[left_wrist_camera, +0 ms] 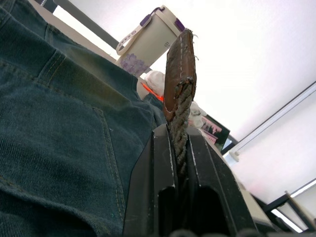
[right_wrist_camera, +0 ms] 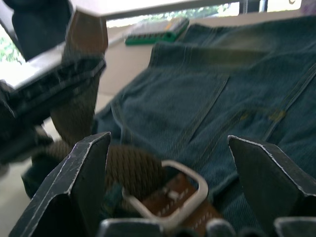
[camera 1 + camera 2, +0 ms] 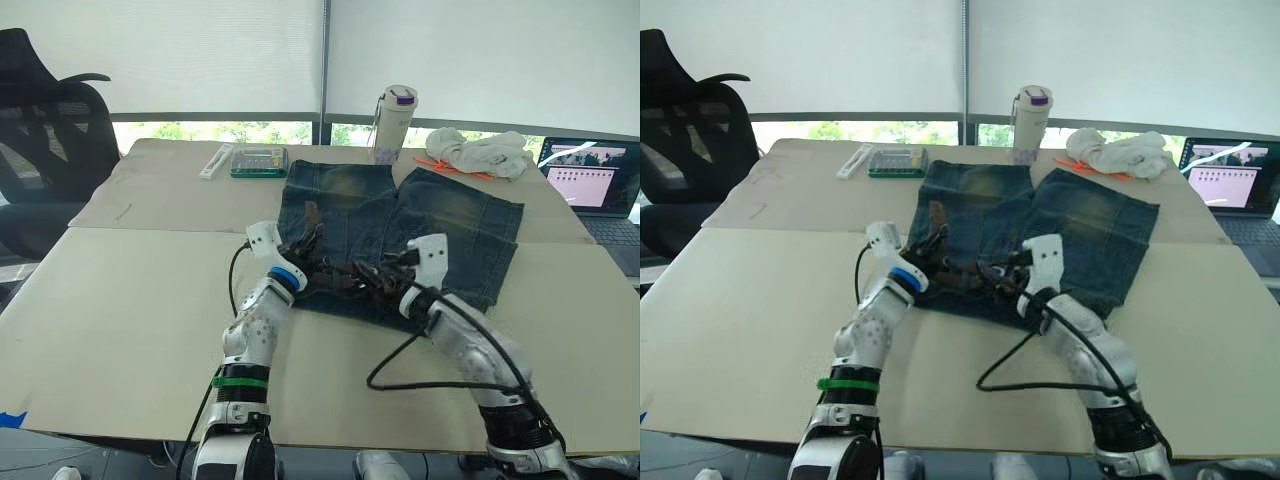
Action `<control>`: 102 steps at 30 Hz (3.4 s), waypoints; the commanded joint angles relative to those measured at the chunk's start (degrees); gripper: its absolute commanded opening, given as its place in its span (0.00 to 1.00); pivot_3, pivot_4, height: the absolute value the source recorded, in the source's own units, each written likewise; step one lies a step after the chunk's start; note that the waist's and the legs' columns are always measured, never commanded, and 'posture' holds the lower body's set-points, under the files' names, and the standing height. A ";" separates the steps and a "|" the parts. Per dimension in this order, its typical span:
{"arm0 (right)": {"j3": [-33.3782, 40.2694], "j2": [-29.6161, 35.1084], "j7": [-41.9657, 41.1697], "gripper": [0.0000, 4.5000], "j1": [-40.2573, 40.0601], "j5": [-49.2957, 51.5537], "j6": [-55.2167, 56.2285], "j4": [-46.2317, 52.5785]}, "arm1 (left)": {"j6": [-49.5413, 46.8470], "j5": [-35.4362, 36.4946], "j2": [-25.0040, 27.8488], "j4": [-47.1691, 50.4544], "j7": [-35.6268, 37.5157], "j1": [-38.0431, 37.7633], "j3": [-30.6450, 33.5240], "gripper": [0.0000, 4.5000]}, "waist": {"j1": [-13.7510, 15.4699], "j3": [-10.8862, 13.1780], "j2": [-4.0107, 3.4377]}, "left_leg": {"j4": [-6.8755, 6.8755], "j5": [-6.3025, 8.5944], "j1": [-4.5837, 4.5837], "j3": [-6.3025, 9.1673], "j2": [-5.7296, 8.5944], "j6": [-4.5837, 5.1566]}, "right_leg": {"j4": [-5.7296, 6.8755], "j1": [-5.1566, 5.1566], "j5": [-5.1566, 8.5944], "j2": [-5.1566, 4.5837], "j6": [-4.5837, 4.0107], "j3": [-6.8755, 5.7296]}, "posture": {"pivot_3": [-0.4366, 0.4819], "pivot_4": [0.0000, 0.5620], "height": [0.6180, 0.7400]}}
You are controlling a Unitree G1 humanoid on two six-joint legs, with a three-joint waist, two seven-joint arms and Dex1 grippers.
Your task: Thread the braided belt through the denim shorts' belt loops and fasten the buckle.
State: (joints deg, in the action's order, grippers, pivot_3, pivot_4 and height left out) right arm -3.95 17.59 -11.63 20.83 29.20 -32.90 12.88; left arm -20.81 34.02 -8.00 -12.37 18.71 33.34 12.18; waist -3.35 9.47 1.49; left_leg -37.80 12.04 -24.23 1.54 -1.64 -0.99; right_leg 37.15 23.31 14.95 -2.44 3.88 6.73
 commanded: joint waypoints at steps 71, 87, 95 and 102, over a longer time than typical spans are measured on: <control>-3.23 2.33 -25.91 0.01 2.82 -18.33 15.48 -14.59 | -5.86 19.34 -1.17 3.90 -13.06 -4.93 8.70 0.00 | 0.74 0.01 0.04 | 0.02 0.01 0.15 -0.01 -0.01 -0.01 | -0.05 -0.13 -0.01 0.04 -0.01 0.02 | 0.48 0.27 0.98; -10.02 6.24 -32.96 0.01 7.13 -25.06 15.24 -23.39 | -4.47 18.96 -0.50 2.61 -13.63 -4.12 9.37 0.00 | 0.57 0.00 0.04 | 0.02 0.01 0.25 -0.02 -0.02 -0.02 | -0.04 -0.19 -0.01 0.05 -0.02 0.03 | 0.48 0.27 0.98; -12.57 7.05 -34.40 0.01 9.52 -27.23 8.46 -26.14 | -0.47 13.89 1.02 0.98 -15.41 -3.48 9.06 0.00 | 0.53 -0.02 0.06 | 0.04 0.02 0.53 -0.03 -0.02 -0.03 | -0.06 -0.45 -0.01 0.05 -0.02 0.03 | 0.48 0.27 0.98; -14.13 7.59 -34.74 0.01 10.45 -29.04 5.85 -28.05 | 6.43 8.49 2.68 -4.36 -19.14 -1.19 11.48 0.00 | 0.38 -0.12 0.18 | 0.10 0.08 1.10 -0.02 -0.03 -0.11 | -0.27 -1.06 0.01 0.06 -0.01 0.01 | 0.48 0.27 0.98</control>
State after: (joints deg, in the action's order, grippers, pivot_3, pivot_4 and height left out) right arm -15.61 24.15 -46.09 33.63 3.02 -23.01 -10.48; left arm -17.26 43.25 -6.95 -17.53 0.25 31.32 21.45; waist -2.98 9.34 1.67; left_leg -37.70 12.12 -23.13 1.51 -1.67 -1.11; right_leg 36.88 22.25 14.95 -2.39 3.86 6.73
